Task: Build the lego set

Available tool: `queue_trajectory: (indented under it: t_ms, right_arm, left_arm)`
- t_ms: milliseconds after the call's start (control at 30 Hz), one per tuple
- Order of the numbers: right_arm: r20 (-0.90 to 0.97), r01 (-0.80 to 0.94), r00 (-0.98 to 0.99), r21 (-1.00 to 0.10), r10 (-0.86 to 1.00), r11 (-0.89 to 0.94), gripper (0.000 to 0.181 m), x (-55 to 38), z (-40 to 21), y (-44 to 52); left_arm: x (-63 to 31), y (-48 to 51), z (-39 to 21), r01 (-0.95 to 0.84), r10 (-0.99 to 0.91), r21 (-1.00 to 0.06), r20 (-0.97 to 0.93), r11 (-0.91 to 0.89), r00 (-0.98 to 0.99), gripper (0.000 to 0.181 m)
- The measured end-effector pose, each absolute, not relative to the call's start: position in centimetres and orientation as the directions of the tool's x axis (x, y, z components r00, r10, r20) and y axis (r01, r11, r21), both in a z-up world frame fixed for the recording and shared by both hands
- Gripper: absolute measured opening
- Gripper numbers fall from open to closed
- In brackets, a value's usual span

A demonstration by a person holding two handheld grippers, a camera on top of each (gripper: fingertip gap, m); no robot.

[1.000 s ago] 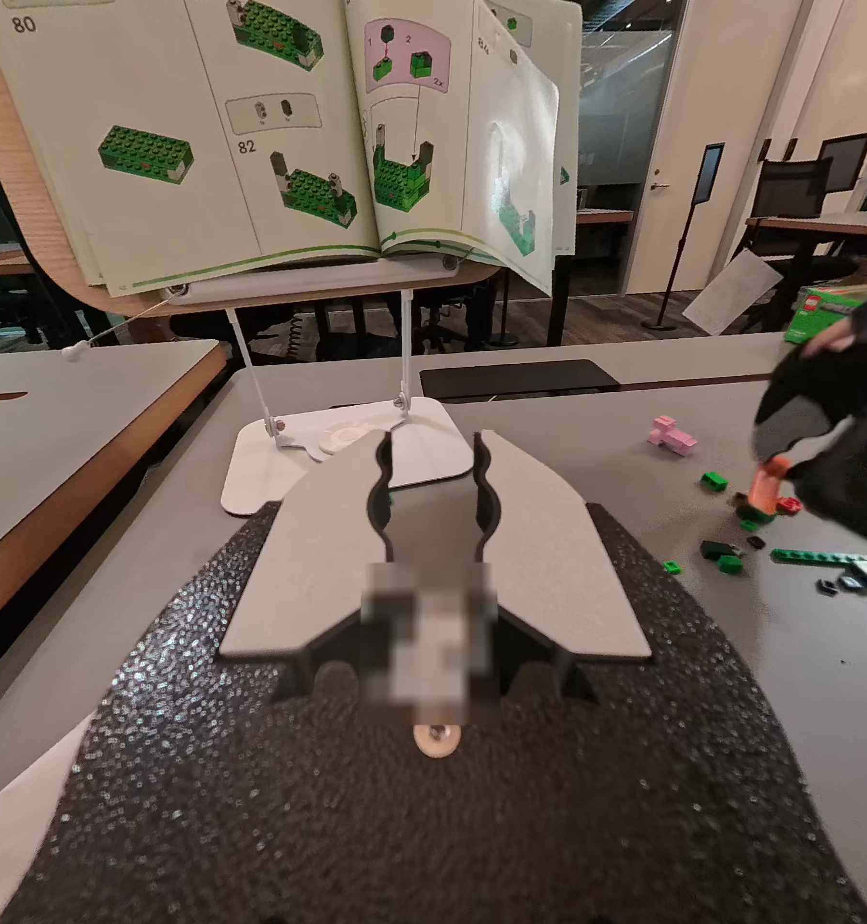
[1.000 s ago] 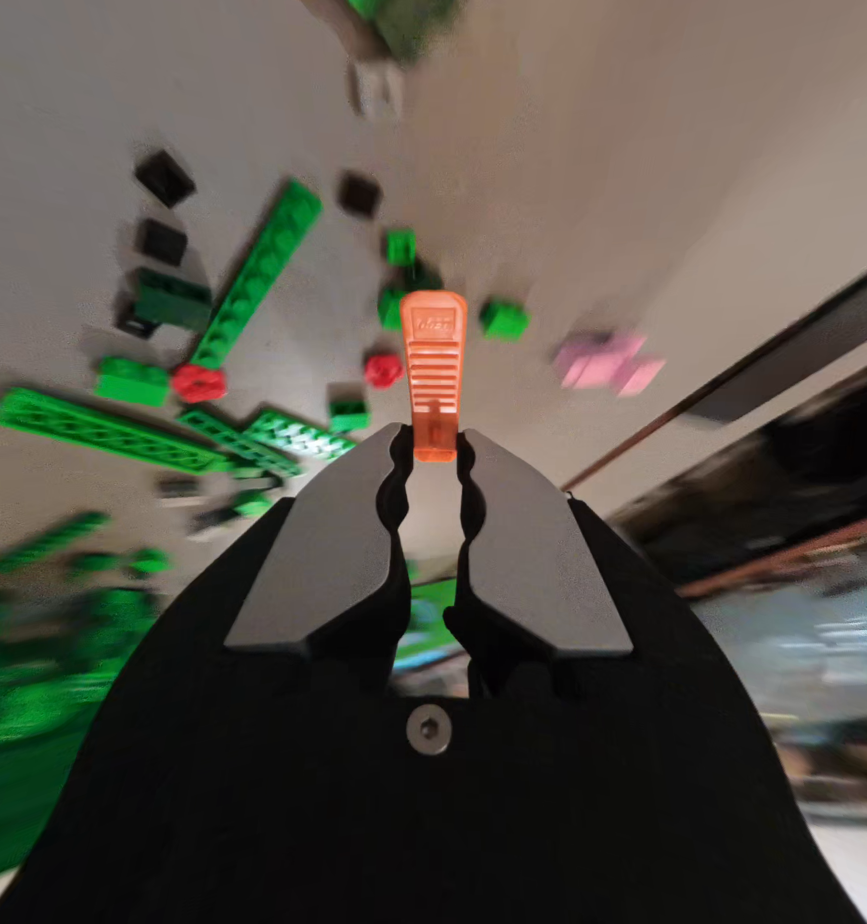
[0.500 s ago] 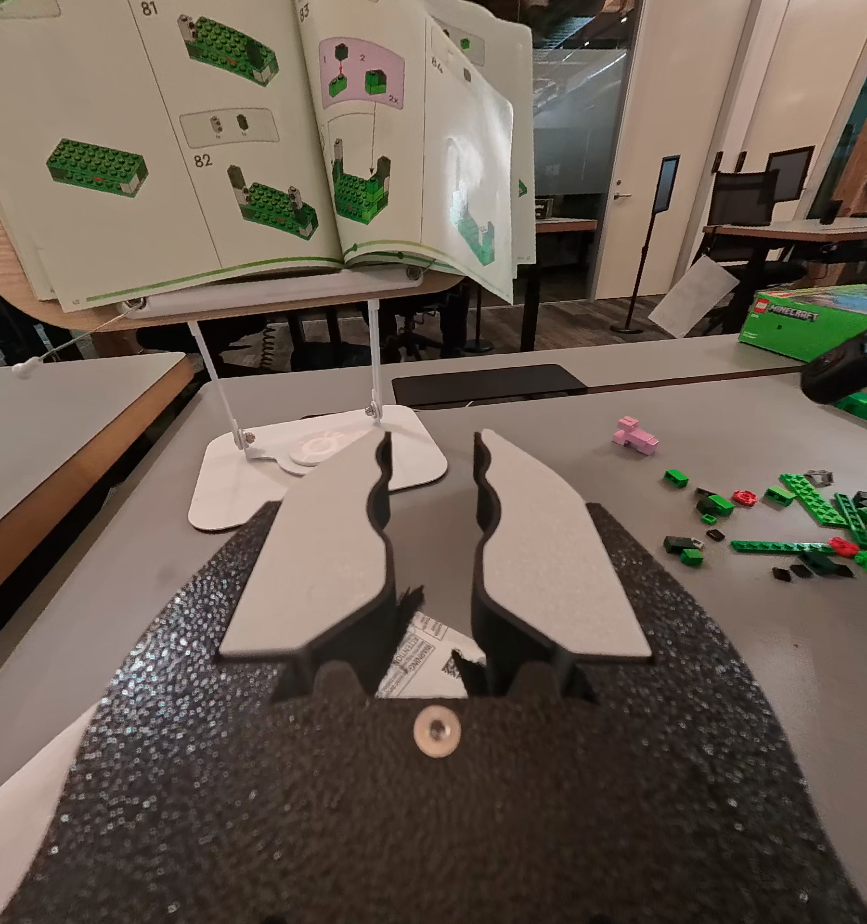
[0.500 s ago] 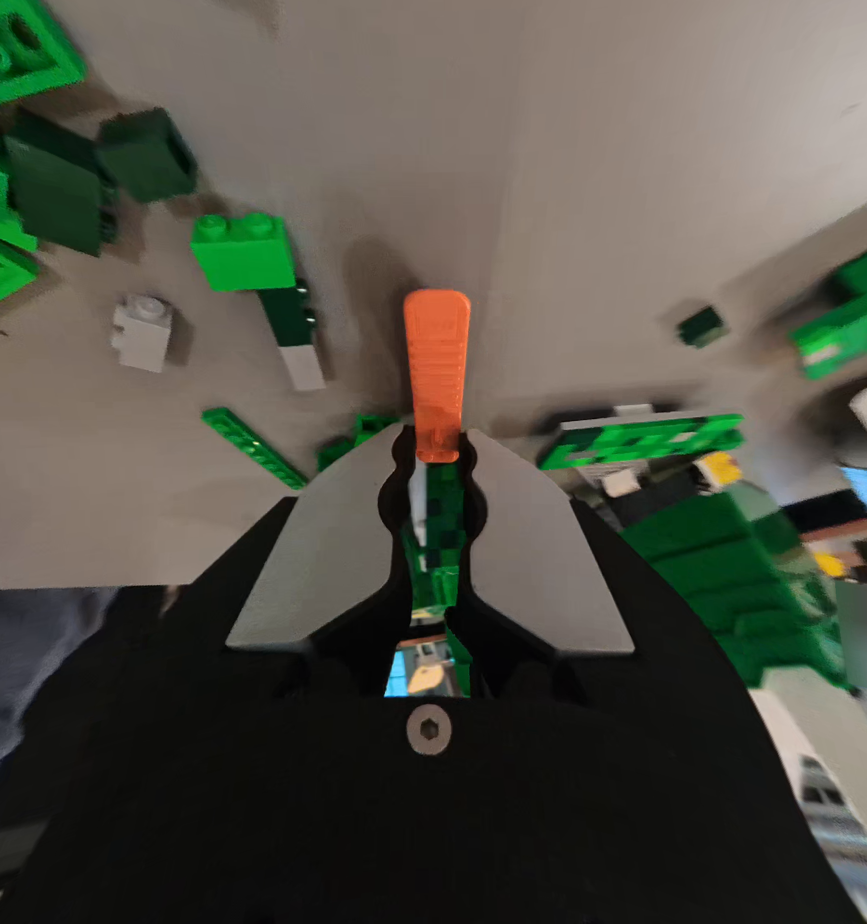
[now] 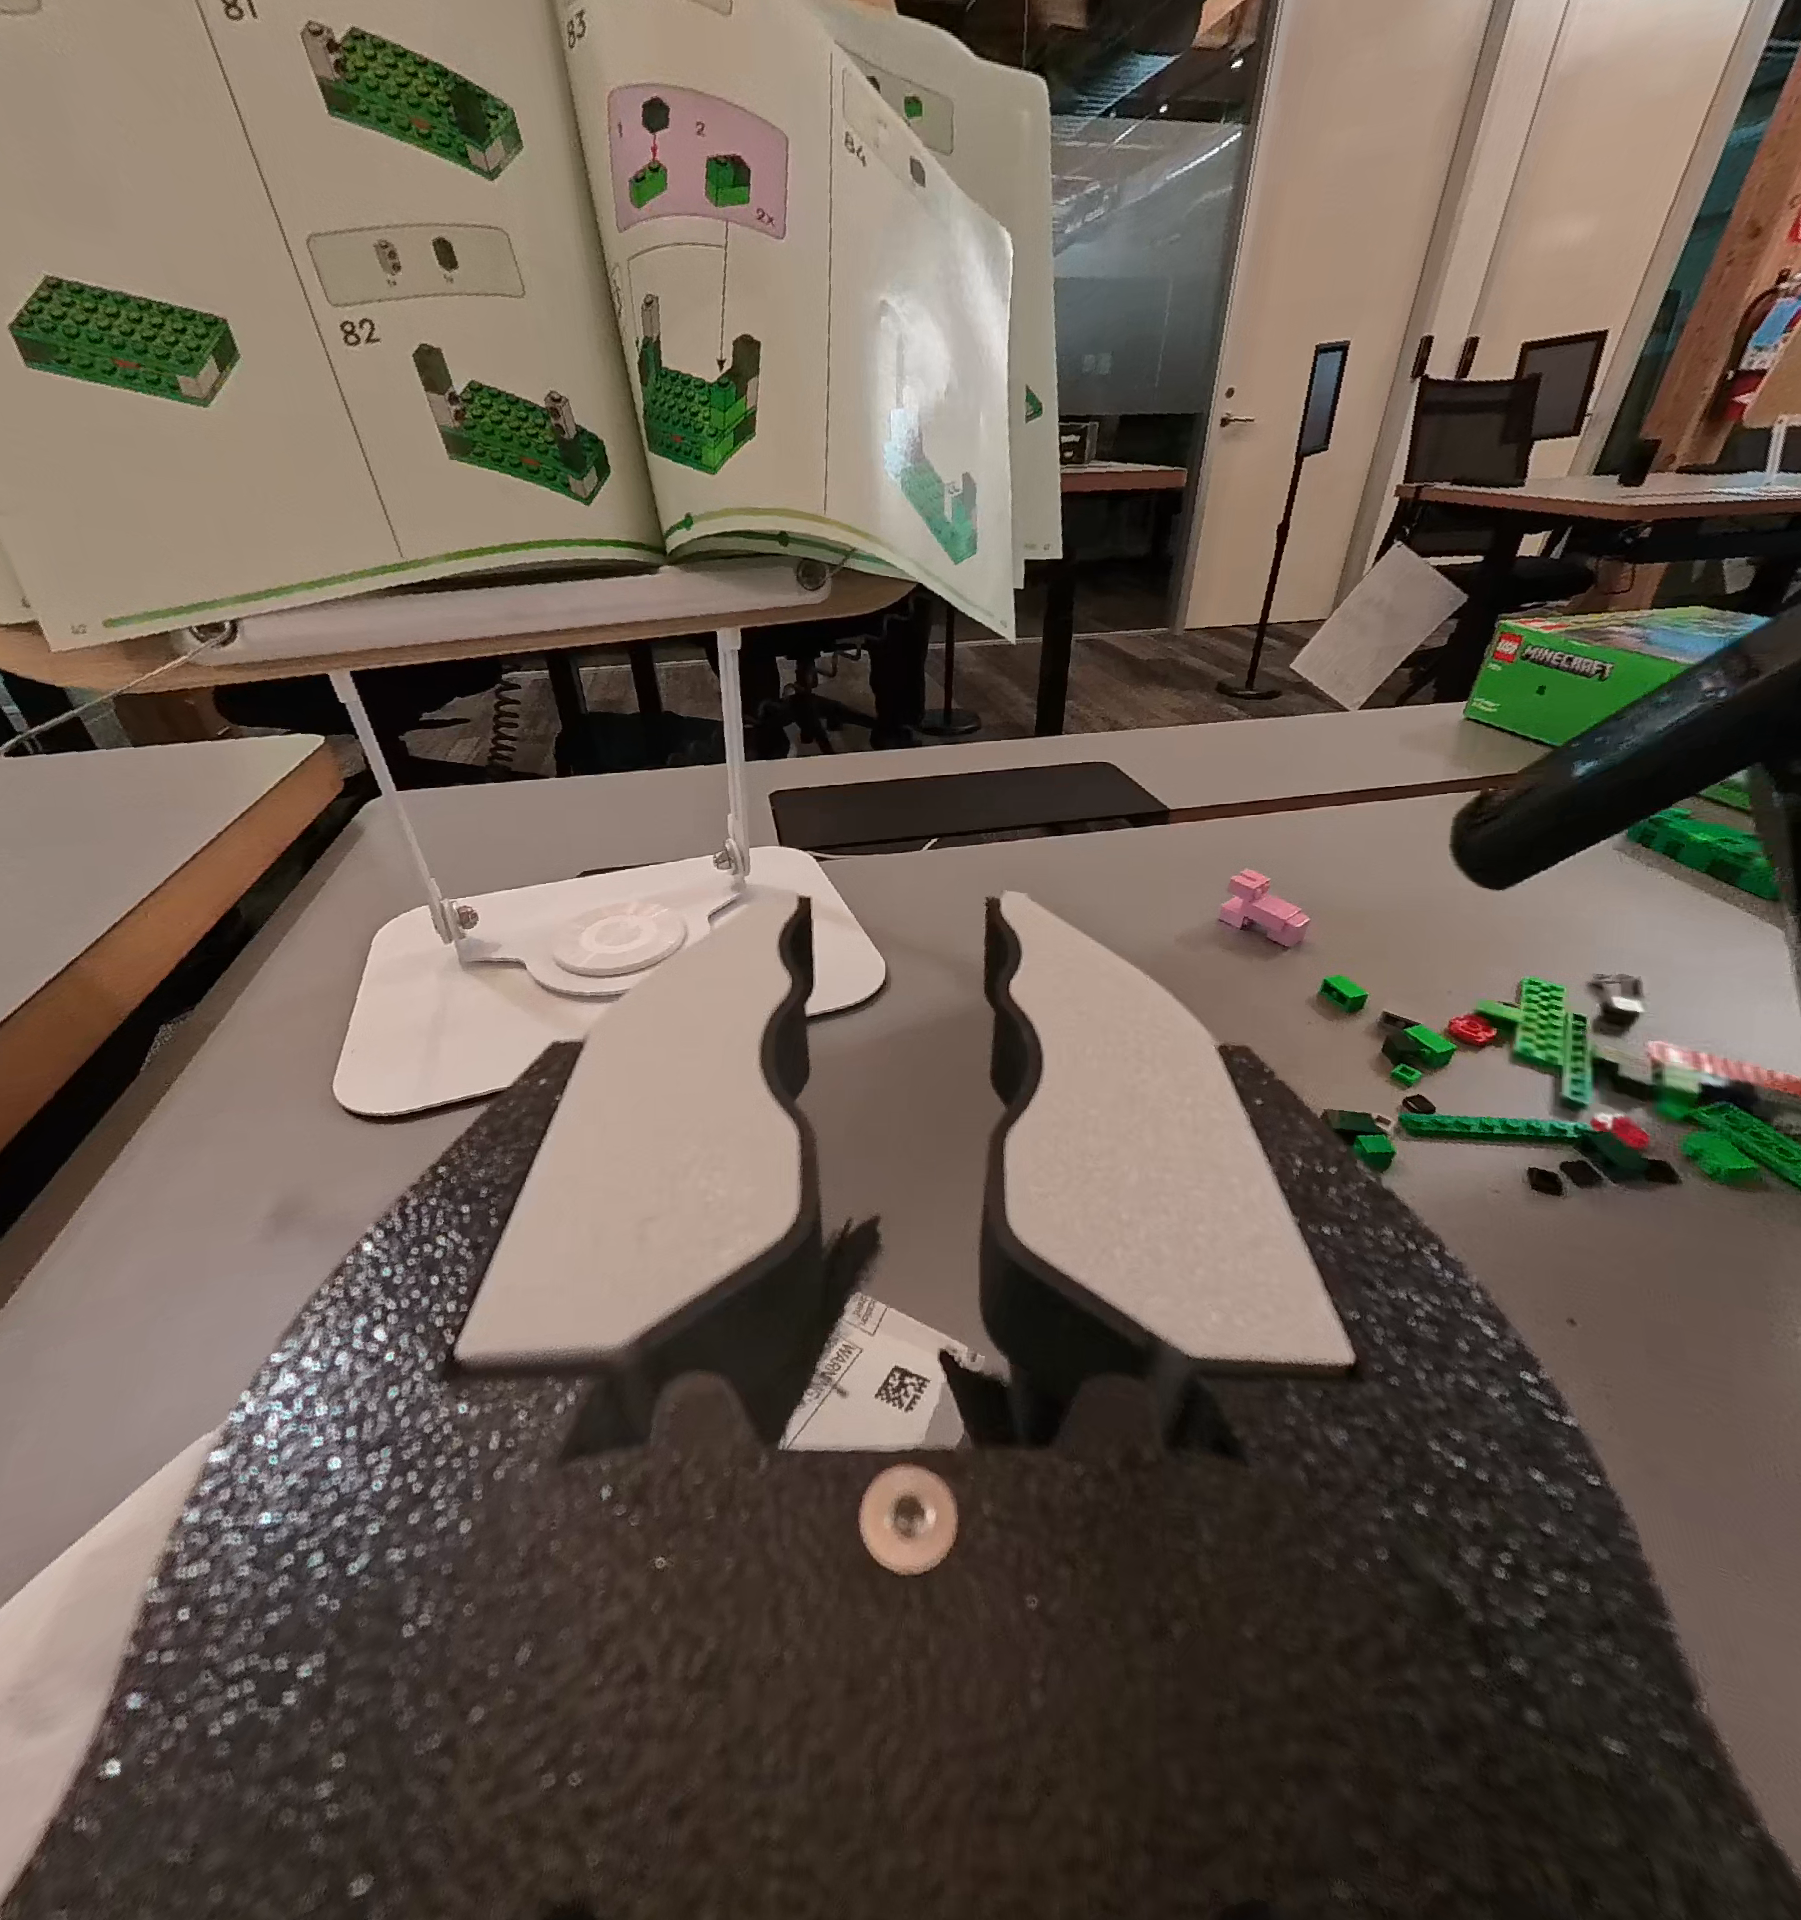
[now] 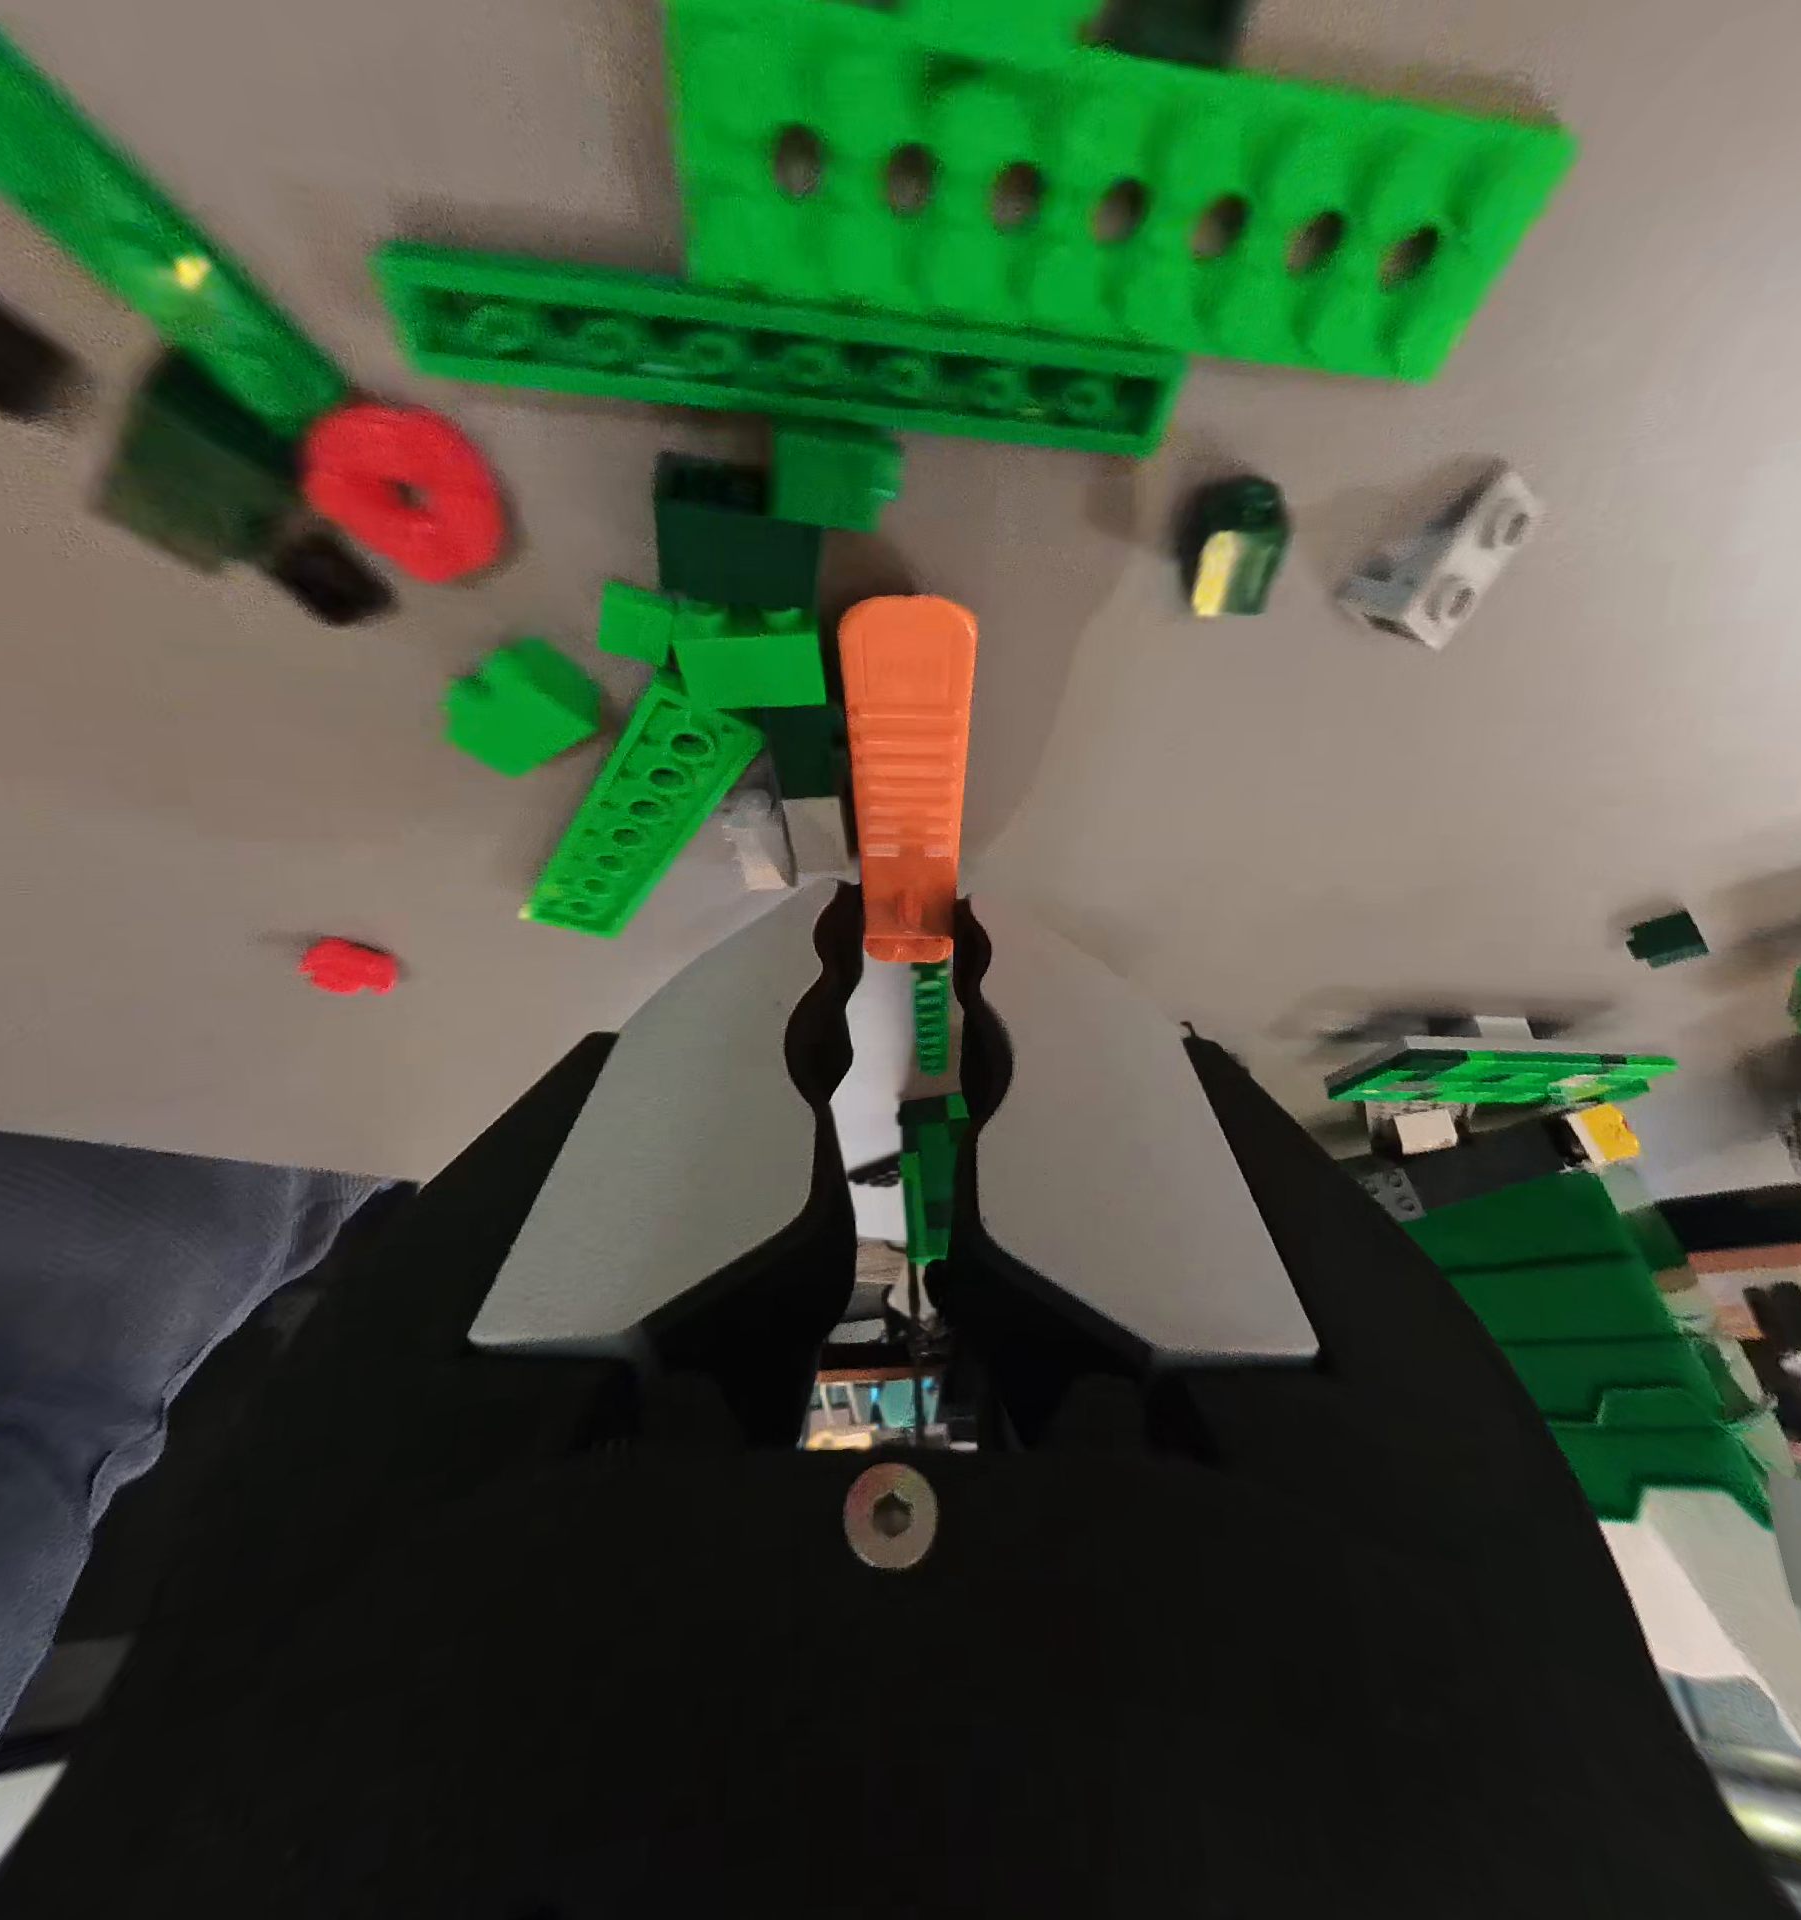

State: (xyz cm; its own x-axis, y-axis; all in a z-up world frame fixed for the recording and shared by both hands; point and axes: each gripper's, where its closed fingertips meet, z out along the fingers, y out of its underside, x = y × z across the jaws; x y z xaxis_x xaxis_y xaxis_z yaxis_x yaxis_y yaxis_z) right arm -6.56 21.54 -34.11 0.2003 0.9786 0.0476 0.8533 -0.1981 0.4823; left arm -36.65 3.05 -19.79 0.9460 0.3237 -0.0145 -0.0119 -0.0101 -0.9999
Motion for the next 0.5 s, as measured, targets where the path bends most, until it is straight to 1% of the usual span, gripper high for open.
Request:
queue_trajectory:
  t_ms: [67, 100, 200, 267, 400, 500]
  right_arm:
    - [0.051, 0.854, 0.169, 0.491, 0.984, -0.172, 0.016, -7.1, -33.5, 21.5]
    - [0.093, 0.847, 0.157, 0.5, 0.983, -0.182, 0.016, -6.9, -33.0, 22.5]
    - [0.227, 0.809, 0.191, 0.515, 0.955, -0.284, 0.016, -5.6, -32.2, 26.7]
    - [0.264, 0.792, 0.219, 0.515, 0.939, -0.329, 0.016, -5.1, -32.6, 28.4]
    - [0.229, 0.794, 0.25, 0.507, 0.941, -0.335, 0.016, -5.8, -34.0, 28.5]
    - [0.218, 0.801, 0.173, 0.537, 0.96, -0.266, 0.016, -6.5, -34.1, 28.2]
  left_arm:
    - [-36.6, 3.1, -19.8, -0.013, 0.323, -1.0, -0.016, -0.012, 0.946, 0.031]
    - [-36.7, 3.1, -19.8, -0.012, 0.323, -1.0, -0.015, -0.012, 0.946, 0.031]
    - [-36.7, 3.0, -19.8, -0.009, 0.323, -1.0, -0.013, -0.012, 0.946, 0.031]
    - [-36.7, 3.0, -19.7, -0.012, 0.324, -1.0, -0.014, -0.009, 0.946, 0.031]
    - [-36.5, 3.2, -19.9, -0.017, 0.32, -1.0, -0.023, -0.02, 0.947, 0.031]
    - [-36.4, 3.3, -20.1, -0.023, 0.316, -0.999, -0.032, -0.031, 0.948, 0.031]
